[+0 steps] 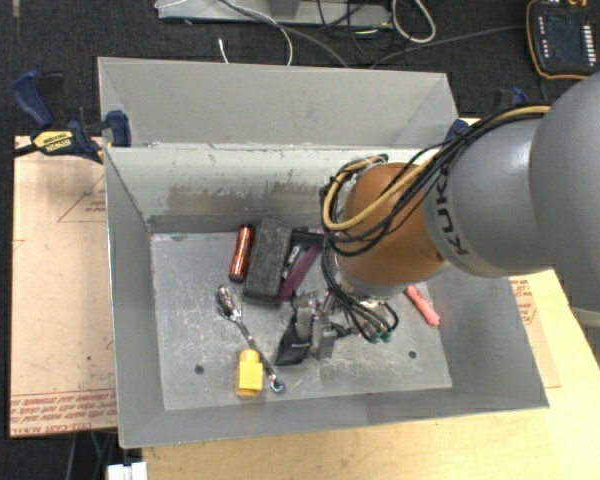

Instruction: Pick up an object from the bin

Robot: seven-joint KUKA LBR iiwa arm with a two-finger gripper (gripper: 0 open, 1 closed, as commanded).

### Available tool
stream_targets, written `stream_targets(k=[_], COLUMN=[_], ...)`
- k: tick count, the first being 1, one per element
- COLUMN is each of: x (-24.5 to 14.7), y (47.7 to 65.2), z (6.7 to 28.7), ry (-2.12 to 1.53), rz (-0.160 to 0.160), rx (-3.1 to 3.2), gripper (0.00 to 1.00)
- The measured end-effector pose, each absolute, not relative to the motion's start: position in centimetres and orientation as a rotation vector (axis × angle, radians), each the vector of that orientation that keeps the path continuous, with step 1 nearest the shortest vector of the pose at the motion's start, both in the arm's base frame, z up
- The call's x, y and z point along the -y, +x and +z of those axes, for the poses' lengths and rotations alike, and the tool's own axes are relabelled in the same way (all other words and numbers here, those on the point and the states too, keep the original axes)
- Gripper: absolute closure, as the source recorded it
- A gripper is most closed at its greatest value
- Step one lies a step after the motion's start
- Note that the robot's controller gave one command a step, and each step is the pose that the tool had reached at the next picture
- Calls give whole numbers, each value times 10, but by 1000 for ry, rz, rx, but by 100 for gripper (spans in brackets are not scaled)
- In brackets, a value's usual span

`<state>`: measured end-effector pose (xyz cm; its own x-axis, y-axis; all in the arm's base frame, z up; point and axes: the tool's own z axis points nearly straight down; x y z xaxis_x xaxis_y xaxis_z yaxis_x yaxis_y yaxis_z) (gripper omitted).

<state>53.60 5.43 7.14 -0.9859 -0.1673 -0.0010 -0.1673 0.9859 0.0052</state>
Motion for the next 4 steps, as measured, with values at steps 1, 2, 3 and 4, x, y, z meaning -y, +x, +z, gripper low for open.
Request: stream_targets(k=[1, 2, 3, 4], x=[-54, -55, -55, -56], y=[536, 534, 535, 536], z=[72, 103, 121, 134], ry=[-263, -264, -263, -262], rz=[8, 8, 9, 10], rx=[-3131, -3133, -3132, -3128], gripper=[100, 100, 100, 100])
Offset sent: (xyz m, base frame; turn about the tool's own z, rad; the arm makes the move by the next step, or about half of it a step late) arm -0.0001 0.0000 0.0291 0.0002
